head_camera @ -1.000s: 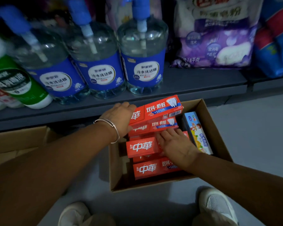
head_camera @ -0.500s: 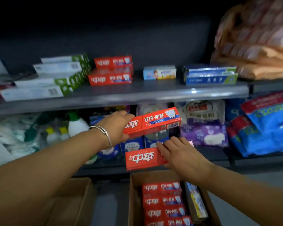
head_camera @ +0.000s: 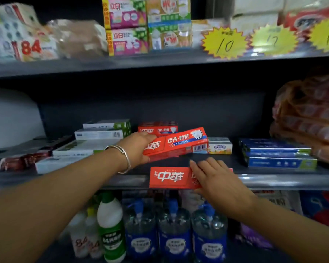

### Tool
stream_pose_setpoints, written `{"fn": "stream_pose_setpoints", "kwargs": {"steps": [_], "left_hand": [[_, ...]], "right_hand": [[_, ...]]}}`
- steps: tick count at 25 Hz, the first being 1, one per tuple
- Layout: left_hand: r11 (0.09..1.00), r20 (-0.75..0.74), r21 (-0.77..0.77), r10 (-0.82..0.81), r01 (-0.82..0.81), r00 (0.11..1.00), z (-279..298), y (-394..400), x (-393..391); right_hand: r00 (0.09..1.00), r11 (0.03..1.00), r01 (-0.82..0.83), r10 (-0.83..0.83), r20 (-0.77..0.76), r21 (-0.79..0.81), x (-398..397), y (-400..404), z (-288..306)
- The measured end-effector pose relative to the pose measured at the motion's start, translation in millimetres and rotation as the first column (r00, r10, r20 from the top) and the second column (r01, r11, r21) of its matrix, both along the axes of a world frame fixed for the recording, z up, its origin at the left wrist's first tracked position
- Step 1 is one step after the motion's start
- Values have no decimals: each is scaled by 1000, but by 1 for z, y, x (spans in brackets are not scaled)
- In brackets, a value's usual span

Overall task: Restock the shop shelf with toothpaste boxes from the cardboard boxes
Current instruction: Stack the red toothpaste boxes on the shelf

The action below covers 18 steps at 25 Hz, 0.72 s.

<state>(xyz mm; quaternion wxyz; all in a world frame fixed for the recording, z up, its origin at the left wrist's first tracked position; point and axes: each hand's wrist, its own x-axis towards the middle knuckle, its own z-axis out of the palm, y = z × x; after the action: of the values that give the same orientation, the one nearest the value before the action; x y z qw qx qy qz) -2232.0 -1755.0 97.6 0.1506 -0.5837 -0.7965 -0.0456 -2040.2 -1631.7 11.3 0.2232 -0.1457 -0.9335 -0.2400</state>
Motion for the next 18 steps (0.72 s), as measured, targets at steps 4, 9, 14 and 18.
{"fn": "stream_pose_setpoints", "kwargs": {"steps": [4,9,14,18], "left_hand": [[999,-10,30,31,-30,999,22,25,-45],[997,-32,70,25,-22,999,46,69,-111],[995,-44,94,39,-35,998,59,109,-163],[995,-40,88,47,-43,998,60,138,-194]], "right_hand": [[998,999,-37,37,-47,4,-63,20,18],[994,997,-62,58,-95,-47,-137,50,44],[999,989,-41,35,-42,-139,-204,94,54],[1000,979,-4,0,-23,-203,-250,122,56]]}}
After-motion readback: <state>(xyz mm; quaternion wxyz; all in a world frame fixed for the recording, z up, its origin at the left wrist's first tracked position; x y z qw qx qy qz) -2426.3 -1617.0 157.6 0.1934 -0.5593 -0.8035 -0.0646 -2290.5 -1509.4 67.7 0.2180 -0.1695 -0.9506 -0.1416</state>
